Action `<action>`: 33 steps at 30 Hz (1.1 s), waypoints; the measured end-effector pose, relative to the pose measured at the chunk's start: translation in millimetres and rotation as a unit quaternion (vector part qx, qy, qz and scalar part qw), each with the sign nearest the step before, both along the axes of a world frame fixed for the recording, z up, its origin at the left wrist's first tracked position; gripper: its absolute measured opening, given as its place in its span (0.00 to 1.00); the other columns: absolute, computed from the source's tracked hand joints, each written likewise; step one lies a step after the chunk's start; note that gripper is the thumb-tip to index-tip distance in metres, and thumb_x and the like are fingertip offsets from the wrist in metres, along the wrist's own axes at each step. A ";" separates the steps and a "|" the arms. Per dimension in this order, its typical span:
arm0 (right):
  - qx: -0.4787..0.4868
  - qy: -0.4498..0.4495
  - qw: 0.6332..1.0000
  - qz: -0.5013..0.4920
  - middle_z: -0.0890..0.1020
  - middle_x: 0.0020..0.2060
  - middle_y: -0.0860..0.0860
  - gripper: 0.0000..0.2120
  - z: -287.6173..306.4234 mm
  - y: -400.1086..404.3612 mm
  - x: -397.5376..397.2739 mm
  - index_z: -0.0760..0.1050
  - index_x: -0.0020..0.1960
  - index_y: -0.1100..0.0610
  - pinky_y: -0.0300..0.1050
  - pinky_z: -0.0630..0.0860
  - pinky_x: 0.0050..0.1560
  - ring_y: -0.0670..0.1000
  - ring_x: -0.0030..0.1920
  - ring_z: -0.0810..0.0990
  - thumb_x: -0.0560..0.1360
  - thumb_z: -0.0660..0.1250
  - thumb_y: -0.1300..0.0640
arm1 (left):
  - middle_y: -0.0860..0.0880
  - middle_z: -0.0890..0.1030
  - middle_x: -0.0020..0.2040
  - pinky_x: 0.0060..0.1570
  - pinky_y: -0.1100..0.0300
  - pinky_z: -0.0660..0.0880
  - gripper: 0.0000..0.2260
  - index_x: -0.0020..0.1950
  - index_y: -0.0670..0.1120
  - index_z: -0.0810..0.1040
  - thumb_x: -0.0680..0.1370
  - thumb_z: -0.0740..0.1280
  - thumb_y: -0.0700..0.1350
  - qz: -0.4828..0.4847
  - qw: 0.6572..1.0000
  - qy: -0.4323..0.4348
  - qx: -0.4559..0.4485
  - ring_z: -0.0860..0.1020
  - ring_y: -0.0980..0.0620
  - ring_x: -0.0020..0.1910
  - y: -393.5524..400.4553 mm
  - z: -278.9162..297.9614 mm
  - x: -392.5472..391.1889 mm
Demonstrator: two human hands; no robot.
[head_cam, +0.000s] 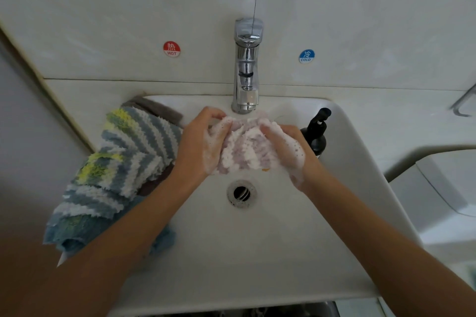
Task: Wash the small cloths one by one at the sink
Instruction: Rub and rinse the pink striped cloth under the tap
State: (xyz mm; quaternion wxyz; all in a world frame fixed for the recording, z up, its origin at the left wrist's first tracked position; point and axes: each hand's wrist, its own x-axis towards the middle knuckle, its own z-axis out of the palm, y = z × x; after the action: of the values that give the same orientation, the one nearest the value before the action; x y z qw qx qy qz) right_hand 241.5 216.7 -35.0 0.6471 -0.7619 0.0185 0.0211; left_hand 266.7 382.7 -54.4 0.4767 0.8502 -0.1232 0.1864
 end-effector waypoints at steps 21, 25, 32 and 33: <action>0.193 0.118 0.966 -0.128 0.81 0.32 0.47 0.08 2.7 -2.1 3.3 0.76 0.46 0.53 0.39 0.71 0.31 0.45 0.29 0.80 0.81 0.64 0.51 | 0.53 0.82 0.50 0.37 0.66 0.71 0.24 0.68 0.51 0.73 0.73 0.61 0.57 -0.154 0.955 -0.083 0.241 0.77 0.56 0.41 14.0 5.1 -8.8; 0.150 0.063 0.979 -0.123 0.82 0.40 0.50 0.04 3.1 -4.9 5.4 0.78 0.48 0.52 0.52 0.73 0.48 0.52 0.43 0.81 0.79 0.65 0.54 | 0.56 0.82 0.51 0.47 0.63 0.76 0.27 0.67 0.55 0.74 0.71 0.63 0.64 -0.196 0.971 0.010 0.139 0.79 0.59 0.47 14.5 4.4 -6.3; 0.139 0.005 0.984 -0.114 0.82 0.46 0.60 0.12 5.3 -3.2 1.8 0.77 0.57 0.66 0.38 0.77 0.30 0.48 0.36 0.83 0.79 0.66 0.59 | 0.65 0.78 0.30 0.26 0.75 0.67 0.07 0.53 0.49 0.80 0.76 0.69 0.44 -0.199 0.975 0.092 -0.042 0.74 0.66 0.26 2.5 13.9 -15.6; 0.134 -0.010 0.984 -0.118 0.81 0.45 0.62 0.13 4.5 -2.6 1.7 0.76 0.56 0.69 0.36 0.74 0.27 0.48 0.33 0.82 0.79 0.66 0.58 | 0.61 0.76 0.28 0.22 0.70 0.68 0.04 0.50 0.51 0.79 0.76 0.68 0.47 -0.198 0.973 0.099 -0.065 0.72 0.62 0.23 0.7 16.9 -18.6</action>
State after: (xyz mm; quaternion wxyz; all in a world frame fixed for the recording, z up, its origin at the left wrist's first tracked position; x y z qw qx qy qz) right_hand 243.1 214.2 -30.5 0.7413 -0.6611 0.0982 -0.0608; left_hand 248.0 383.4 -37.5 0.5678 0.7906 -0.2289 0.0106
